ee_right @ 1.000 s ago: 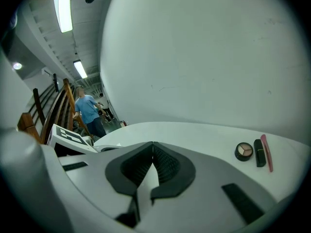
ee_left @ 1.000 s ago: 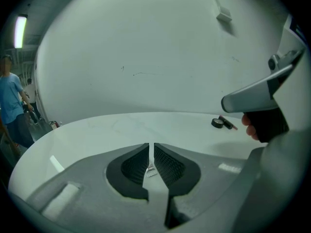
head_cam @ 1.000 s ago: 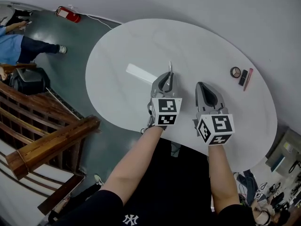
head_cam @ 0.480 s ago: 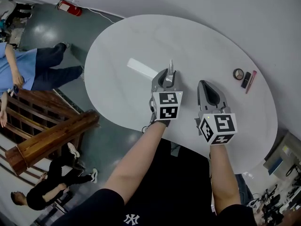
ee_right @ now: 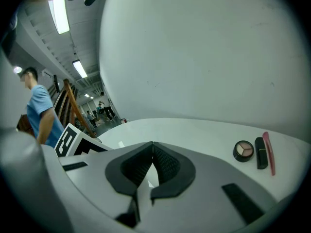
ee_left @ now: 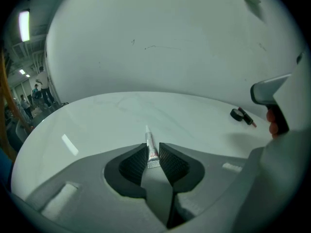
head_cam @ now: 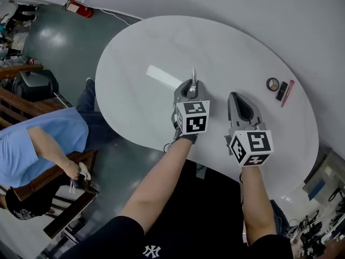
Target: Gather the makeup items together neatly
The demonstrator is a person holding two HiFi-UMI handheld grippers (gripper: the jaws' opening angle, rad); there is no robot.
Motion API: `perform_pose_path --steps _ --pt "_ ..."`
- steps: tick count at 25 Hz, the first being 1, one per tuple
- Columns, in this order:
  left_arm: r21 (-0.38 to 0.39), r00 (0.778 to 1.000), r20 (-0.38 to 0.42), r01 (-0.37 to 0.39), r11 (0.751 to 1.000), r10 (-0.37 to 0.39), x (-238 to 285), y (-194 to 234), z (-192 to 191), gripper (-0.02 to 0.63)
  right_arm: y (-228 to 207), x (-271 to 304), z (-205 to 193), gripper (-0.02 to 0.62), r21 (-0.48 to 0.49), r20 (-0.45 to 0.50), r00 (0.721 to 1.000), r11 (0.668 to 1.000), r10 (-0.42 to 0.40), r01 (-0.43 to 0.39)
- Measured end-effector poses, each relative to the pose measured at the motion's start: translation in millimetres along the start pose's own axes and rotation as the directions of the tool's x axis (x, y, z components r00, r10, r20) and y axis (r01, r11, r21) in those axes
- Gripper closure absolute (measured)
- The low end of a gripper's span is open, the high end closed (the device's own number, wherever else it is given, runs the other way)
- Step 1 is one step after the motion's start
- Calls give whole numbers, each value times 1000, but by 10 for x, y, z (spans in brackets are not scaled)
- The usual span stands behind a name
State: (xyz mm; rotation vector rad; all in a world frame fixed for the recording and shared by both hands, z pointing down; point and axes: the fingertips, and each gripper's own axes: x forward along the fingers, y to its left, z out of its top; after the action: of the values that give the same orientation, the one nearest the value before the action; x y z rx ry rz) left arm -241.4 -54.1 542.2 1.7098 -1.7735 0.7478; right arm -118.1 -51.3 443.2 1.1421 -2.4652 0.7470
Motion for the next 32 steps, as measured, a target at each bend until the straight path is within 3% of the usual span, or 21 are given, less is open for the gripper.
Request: perform_pose_path --steps 21,32 --pt "7 998 49 31 1000 -31 -116 -154 136 529 -130 -104 52 578 14 26 999 1000 -27 27" --pt "72 988 92 121 990 -127 -323 -598 439 529 -287 -370 280 578 30 82 992 995 -94 92"
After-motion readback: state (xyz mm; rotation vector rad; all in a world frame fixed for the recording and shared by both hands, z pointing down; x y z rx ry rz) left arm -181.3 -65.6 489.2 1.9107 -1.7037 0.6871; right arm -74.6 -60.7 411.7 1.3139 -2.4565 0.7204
